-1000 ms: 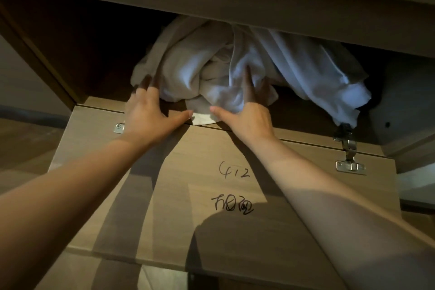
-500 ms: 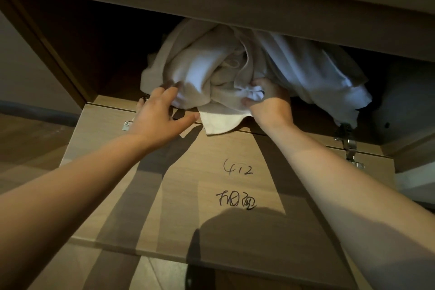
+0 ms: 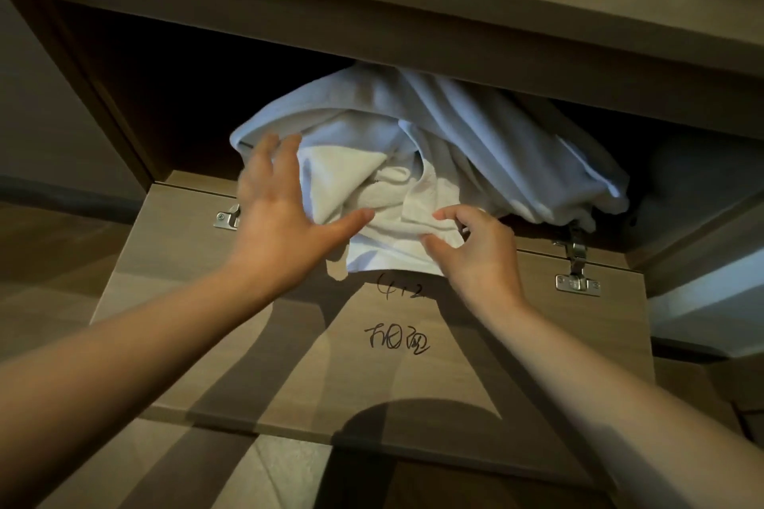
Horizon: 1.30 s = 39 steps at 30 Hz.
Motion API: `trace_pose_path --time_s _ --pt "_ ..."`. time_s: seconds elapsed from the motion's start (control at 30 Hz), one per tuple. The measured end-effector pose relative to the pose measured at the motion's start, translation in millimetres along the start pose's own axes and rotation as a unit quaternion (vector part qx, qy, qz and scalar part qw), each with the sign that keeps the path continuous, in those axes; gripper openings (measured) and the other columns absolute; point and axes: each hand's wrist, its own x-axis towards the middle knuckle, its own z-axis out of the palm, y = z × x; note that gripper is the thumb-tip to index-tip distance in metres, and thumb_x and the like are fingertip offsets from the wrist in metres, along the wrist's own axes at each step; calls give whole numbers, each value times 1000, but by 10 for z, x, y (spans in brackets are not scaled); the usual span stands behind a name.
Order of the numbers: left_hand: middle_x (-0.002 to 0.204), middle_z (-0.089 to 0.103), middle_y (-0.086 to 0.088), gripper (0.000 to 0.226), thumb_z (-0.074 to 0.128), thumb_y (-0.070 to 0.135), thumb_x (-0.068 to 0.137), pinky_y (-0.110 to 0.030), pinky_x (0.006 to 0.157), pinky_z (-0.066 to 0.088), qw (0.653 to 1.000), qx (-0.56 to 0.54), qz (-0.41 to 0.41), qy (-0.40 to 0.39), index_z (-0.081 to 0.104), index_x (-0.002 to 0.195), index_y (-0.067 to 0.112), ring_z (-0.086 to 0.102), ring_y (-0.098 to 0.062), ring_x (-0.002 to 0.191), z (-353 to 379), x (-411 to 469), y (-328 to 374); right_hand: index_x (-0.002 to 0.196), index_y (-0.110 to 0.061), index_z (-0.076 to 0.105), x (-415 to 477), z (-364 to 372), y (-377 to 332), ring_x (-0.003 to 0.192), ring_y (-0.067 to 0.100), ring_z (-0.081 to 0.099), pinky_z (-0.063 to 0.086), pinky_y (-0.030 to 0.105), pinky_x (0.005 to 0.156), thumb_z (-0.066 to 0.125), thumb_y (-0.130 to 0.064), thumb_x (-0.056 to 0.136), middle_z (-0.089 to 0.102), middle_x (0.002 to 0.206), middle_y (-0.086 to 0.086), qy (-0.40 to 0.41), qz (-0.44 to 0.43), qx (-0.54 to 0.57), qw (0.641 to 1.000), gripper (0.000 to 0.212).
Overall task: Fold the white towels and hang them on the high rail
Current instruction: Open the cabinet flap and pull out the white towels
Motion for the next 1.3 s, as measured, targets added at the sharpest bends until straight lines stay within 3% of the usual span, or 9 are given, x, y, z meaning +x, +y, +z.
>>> trace_pose_path --time_s 0.13,0.37,0.43,0.63,0.83,0.9,1.0,1.17,1.3 --pt "152 29 -8 110 75 63 67 -50 110 37 980 -127 -125 -93 18 151 21 34 -29 137 75 8 60 99 -26 70 -190 -50 21 89 3 54 35 -2 73 80 -21 78 67 96 -11 -7 -1 21 1000 23" --pt "145 36 -9 105 78 55 69 -50 109 36 981 -131 -100 -104 21 149 18 33 -27 135 123 -124 48 106 -23 72 -342 -173 43 76 1 54 40 5 70 81 -27 78 67 90 -8 -46 -37 -22 998 29" --pt "143 33 -9 104 77 54 70 -50 110 33 984 -119 -98 -93 21 149 20 29 -26 134 133 -114 68 116 -26 71 -292 -302 33 77 1 59 51 19 76 78 -35 80 68 93 -9 -67 -46 -38 996 38" --pt "151 22 -5 113 79 53 69 -46 114 29 981 -130 -113 -91 10 153 26 22 -23 140 194 -103 86 123 -31 58 67 -938 204 106 11 51 41 30 79 59 -61 84 56 114 -13 127 -124 -164 970 50" --pt "155 18 -10 114 79 56 65 -51 112 31 981 -119 -118 -98 13 152 23 22 -28 141 231 -96 99 147 -11 31 460 -1036 421 123 37 47 38 56 102 54 -88 60 57 126 16 -11 74 -225 972 118" --pt "154 20 -12 115 78 58 63 -51 111 33 981 -119 -117 -102 16 151 20 24 -29 140 226 -83 97 152 -15 26 530 -984 431 120 37 52 30 60 104 53 -85 70 64 118 15 -18 59 -236 970 111" --pt "153 24 -11 116 77 63 59 -52 110 34 977 -130 -112 -123 18 149 18 26 -30 140 199 -76 61 126 -15 55 614 -1006 434 98 33 59 43 41 76 48 -83 74 67 95 10 -16 18 -252 968 87" --pt "153 25 -11 118 75 65 58 -53 111 33 977 -135 -104 -124 18 150 18 25 -31 141 196 -79 57 146 -7 36 682 -917 422 121 35 53 50 40 86 62 -80 68 55 135 19 -105 35 -263 958 110" --pt "153 26 -12 119 76 66 57 -53 110 35 974 -146 -111 -131 18 149 18 28 -31 141 204 -65 51 132 -8 48 651 -823 490 83 34 64 43 35 60 61 -60 86 63 82 10 -15 -41 -319 947 70"
